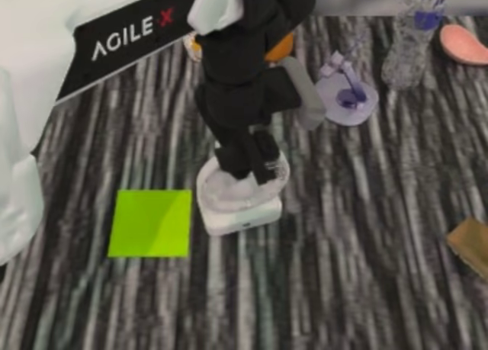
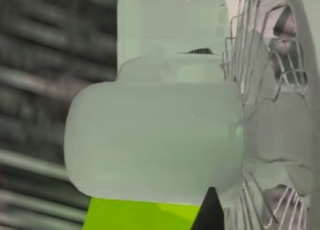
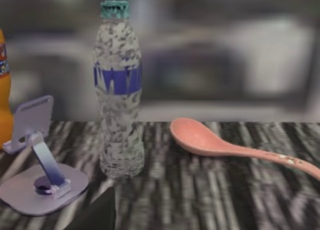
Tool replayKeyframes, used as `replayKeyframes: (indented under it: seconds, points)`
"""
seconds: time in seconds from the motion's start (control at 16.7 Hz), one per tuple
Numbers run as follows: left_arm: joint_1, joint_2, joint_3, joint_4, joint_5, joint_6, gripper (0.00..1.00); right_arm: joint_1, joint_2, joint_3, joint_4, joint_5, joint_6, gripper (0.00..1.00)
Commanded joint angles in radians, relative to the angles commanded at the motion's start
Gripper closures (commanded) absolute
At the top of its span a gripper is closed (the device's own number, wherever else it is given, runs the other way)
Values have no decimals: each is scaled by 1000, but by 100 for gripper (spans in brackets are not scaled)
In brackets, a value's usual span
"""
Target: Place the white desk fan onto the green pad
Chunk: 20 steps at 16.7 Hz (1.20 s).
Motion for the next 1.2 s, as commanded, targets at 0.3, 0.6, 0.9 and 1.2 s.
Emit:
replayKeyframes:
  seconds: [0.3,0.6,0.9,1.2]
  points:
    - [0,0,0,0,0,0,100,0,0,0,0,0,0,0]
    - [1,-7,-1,0,1,0,100,0,0,0,0,0,0,0]
    - [14,9,120,-99,3,-6,100,0,0,0,0,0,0,0]
    - [19,29,257,-222,2,-2,100,0,0,0,0,0,0,0]
